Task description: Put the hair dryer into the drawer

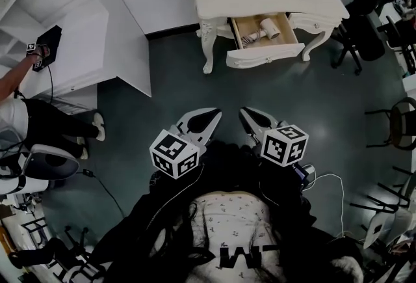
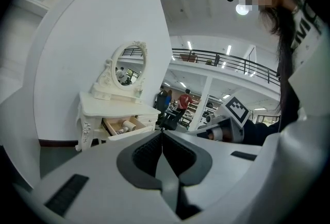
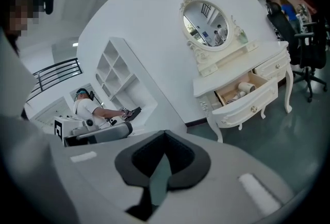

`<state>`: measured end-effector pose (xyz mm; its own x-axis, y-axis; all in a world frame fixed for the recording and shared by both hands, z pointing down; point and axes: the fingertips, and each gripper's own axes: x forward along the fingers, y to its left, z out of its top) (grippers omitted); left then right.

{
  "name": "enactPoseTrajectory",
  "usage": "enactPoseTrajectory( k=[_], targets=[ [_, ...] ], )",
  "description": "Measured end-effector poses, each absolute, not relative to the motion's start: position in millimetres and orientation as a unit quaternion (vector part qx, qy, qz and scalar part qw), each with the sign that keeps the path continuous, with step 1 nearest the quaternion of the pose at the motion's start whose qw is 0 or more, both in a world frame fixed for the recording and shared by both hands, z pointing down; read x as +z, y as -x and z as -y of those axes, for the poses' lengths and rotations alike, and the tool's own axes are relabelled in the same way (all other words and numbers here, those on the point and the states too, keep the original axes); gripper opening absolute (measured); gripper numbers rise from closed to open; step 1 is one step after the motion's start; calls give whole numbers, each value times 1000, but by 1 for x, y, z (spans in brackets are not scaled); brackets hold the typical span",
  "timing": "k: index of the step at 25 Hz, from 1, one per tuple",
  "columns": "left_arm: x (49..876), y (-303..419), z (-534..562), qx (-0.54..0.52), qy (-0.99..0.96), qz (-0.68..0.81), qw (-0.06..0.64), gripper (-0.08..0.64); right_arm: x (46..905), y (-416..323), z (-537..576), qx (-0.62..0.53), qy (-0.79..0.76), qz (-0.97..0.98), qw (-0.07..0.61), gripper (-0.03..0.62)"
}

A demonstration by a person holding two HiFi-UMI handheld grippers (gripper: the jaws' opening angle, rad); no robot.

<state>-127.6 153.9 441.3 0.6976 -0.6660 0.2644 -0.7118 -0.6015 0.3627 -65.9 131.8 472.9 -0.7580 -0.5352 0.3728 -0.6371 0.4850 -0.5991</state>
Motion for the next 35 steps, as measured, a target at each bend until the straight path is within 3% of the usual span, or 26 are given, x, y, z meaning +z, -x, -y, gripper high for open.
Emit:
enactPoseTrajectory(
  k=[35],
  targets=[
    [434, 0, -284, 64, -886, 412, 202, 0, 468, -40, -270, 351, -275, 891, 87, 9]
  ],
)
